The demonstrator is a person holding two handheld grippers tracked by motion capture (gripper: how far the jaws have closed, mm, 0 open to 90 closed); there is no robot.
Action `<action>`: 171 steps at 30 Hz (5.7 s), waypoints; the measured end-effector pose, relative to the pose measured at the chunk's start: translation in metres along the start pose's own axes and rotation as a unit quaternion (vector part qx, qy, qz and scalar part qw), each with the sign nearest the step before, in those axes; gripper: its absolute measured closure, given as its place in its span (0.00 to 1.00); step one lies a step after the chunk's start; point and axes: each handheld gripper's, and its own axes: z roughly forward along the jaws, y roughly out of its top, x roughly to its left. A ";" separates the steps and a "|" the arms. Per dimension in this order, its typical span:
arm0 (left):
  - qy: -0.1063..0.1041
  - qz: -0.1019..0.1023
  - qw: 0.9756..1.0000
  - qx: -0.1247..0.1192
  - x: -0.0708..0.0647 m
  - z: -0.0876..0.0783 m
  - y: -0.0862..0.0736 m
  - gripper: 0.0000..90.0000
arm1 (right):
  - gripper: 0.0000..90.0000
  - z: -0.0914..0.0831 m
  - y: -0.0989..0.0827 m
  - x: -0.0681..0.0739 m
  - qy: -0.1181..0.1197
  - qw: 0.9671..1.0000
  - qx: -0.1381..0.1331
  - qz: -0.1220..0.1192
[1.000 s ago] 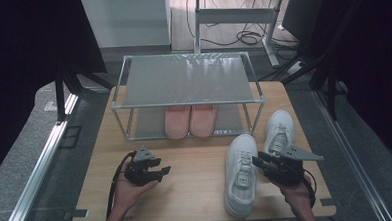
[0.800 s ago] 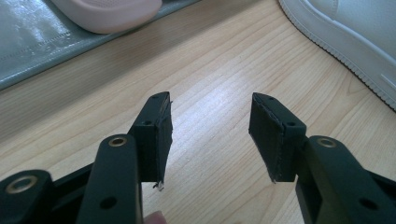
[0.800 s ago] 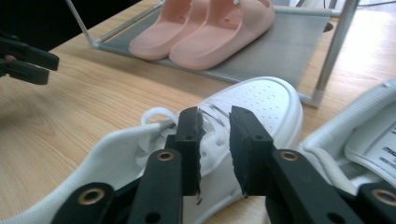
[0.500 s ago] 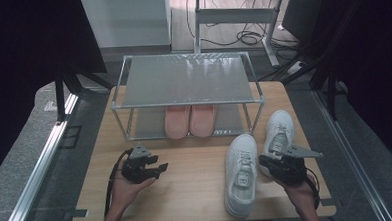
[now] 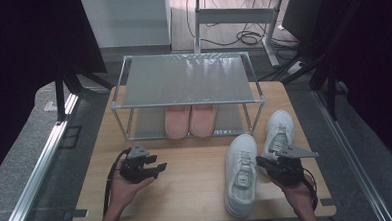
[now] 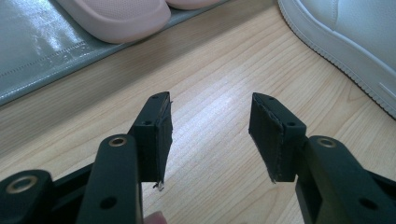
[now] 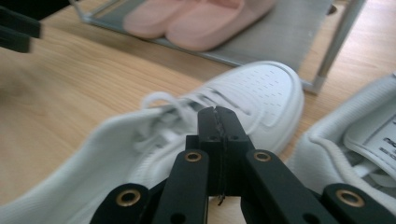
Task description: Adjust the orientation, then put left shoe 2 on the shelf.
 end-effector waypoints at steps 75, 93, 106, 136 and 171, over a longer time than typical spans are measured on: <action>-0.001 -0.007 1.000 0.029 0.003 0.015 -0.006 0.55 | 0.99 -0.025 -0.031 -0.010 0.020 0.997 0.067 -0.032; -0.002 -0.008 1.000 0.023 0.003 0.011 -0.005 0.55 | 0.69 -0.049 -0.024 -0.013 0.012 0.999 0.020 -0.023; -0.002 -0.009 1.000 0.020 0.002 0.009 -0.005 0.55 | 0.65 -0.041 -0.025 -0.021 0.007 1.000 0.022 -0.008; -0.009 -0.007 1.000 0.026 0.001 0.012 -0.006 0.55 | 0.87 0.008 -0.023 -0.023 -0.017 0.996 0.083 -0.008; -0.009 -0.014 1.000 0.022 0.003 0.009 -0.007 0.55 | 0.91 -0.020 -0.016 -0.023 0.086 0.987 -0.084 0.108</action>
